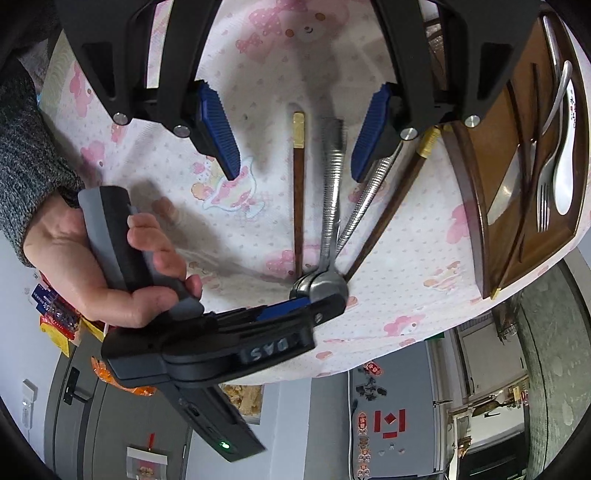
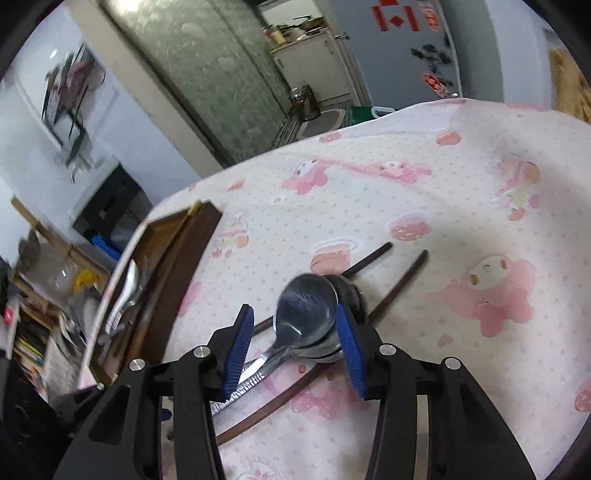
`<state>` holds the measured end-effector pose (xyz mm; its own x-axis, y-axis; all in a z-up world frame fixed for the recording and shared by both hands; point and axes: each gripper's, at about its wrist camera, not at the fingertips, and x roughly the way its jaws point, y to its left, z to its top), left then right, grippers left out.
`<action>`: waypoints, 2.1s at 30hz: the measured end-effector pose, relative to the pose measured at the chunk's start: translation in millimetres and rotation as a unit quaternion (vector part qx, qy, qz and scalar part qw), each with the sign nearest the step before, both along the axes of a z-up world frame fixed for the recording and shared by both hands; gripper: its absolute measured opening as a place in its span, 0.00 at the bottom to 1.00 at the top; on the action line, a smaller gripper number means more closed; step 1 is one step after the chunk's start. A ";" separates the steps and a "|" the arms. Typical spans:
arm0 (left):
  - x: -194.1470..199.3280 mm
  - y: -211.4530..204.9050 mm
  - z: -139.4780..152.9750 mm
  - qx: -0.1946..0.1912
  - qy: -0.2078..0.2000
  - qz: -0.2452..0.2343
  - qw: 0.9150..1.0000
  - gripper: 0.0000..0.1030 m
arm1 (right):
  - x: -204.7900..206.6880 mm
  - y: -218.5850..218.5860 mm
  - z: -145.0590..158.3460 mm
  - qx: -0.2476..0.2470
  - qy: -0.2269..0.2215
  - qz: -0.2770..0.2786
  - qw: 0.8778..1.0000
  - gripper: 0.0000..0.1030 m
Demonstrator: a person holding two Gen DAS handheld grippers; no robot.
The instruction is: Organize utensils
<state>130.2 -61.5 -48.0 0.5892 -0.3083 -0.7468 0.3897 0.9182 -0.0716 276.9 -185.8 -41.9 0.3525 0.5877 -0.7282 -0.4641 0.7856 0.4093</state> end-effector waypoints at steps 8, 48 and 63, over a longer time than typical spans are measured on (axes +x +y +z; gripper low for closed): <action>2.9 1.1 -3.6 0.001 0.007 0.005 1.000 0.64 | 8.3 2.6 -13.2 0.005 0.014 -0.003 1.000 0.02; 10.5 -0.8 -10.3 0.014 0.017 0.030 0.999 0.57 | -9.6 -9.6 19.7 0.088 0.014 0.004 0.996 0.02; -5.2 1.9 9.3 0.011 -0.003 0.034 0.999 0.12 | -25.1 -34.0 41.0 0.113 0.007 -0.025 0.993 0.01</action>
